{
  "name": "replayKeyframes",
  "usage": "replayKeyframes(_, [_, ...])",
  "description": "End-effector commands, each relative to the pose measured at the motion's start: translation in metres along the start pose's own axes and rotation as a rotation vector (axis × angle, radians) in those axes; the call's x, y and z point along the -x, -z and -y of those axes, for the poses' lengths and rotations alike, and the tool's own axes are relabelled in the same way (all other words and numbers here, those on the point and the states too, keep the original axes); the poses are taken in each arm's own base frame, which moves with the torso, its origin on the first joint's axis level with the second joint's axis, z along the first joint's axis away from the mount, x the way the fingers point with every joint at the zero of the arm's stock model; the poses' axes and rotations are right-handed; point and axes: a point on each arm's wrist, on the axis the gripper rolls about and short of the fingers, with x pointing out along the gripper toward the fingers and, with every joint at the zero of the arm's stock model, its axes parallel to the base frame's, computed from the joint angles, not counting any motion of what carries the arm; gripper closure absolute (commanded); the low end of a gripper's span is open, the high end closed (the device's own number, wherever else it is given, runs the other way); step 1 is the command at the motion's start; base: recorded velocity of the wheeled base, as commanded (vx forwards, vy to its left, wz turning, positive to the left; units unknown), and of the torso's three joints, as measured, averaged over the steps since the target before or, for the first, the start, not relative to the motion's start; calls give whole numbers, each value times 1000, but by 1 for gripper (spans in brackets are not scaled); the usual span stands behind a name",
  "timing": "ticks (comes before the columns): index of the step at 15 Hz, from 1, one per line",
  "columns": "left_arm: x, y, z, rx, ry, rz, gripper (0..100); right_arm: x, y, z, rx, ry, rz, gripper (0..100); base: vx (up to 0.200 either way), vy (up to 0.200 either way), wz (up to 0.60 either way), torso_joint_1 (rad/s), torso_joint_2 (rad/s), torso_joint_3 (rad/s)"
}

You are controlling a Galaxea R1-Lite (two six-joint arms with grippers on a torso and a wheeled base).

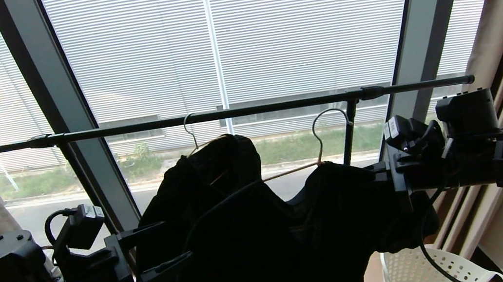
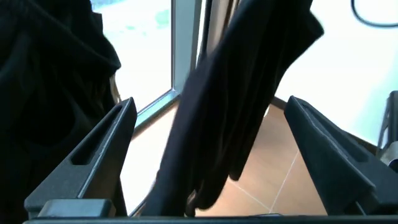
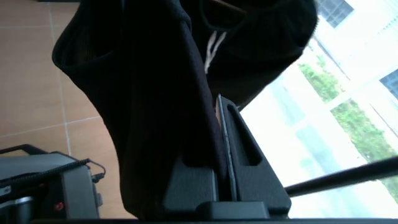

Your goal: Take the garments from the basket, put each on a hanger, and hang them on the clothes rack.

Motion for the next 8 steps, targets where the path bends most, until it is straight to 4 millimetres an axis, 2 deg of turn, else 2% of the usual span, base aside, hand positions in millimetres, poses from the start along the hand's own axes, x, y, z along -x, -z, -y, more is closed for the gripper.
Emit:
replayKeyframes(1, [5,-38,12,-56,-29,44,0,-3,2,-2,-3,-11,-5,100,0,0,0,0,0,0])
replayKeyframes(3, [-1,-53,22,-23,-105,-14,0,-6,3,-4,-4,-24,-8,100,0,0,0,0,0,0])
replayKeyframes(8, [-2,-61,41,-57,-70,-14,0,-15,3,-11,8,-60,-15,100,0,0,0,0,0,0])
